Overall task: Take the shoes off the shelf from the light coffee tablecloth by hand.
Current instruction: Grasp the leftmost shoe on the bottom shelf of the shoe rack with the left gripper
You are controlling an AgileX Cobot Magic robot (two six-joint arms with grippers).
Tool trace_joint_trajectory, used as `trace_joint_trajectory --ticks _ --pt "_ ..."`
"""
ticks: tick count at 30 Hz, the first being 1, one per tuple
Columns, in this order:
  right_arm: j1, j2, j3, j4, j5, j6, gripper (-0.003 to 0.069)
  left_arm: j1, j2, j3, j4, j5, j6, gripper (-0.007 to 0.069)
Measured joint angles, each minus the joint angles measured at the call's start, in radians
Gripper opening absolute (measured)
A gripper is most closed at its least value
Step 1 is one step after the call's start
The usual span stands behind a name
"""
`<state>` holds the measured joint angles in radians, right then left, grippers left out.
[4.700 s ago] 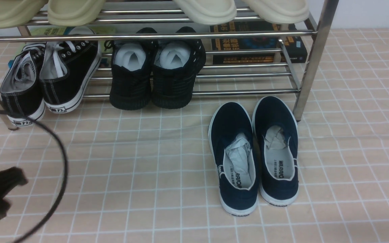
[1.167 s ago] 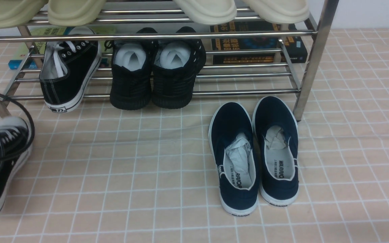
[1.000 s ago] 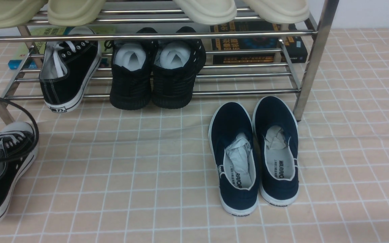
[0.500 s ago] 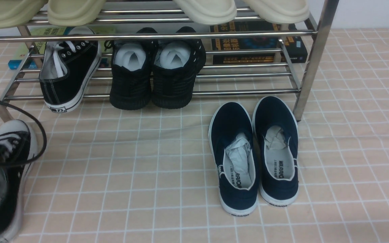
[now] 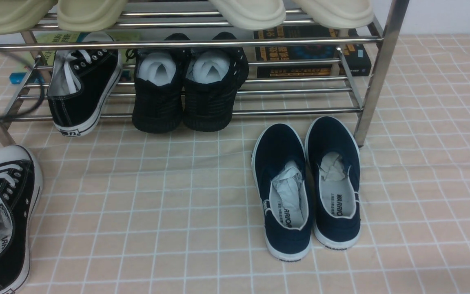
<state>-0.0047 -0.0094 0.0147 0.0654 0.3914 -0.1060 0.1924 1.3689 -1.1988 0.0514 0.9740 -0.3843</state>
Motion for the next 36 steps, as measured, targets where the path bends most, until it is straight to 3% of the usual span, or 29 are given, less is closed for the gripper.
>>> trace_joint_trajectory --ticks 5,12,15,18,19,23,30,36 --pt "0.0 0.0 0.0 0.0 0.0 0.0 0.0239 0.0 0.052 -0.12 -0.201 0.04 0.16 0.0028" --pt "0.0 0.0 0.0 0.0 0.0 0.0 0.0239 -0.028 0.182 -0.251 -0.257 0.092 0.18 0.0002" --pt "0.0 0.0 0.0 0.0 0.0 0.0 0.0239 -0.074 0.238 -0.314 -0.216 0.114 0.153 0.002" --pt "0.0 0.0 0.0 0.0 0.0 0.0 0.0239 -0.135 0.293 -0.383 -0.112 0.11 0.042 0.007" --pt "0.0 0.0 0.0 0.0 0.0 0.0 0.0239 -0.168 0.318 -0.414 -0.027 0.101 -0.046 0.0108" --pt "0.0 0.0 0.0 0.0 0.0 0.0 0.0239 -0.209 0.36 -0.451 0.093 0.077 -0.153 0.0207" --pt "0.0 0.0 0.0 0.0 0.0 0.0 0.0239 -0.219 0.443 -0.455 0.138 -0.003 -0.211 0.0349" --pt "0.0 0.0 0.0 0.0 0.0 0.0 0.0239 -0.219 0.505 -0.458 0.202 -0.072 -0.3 0.0388"
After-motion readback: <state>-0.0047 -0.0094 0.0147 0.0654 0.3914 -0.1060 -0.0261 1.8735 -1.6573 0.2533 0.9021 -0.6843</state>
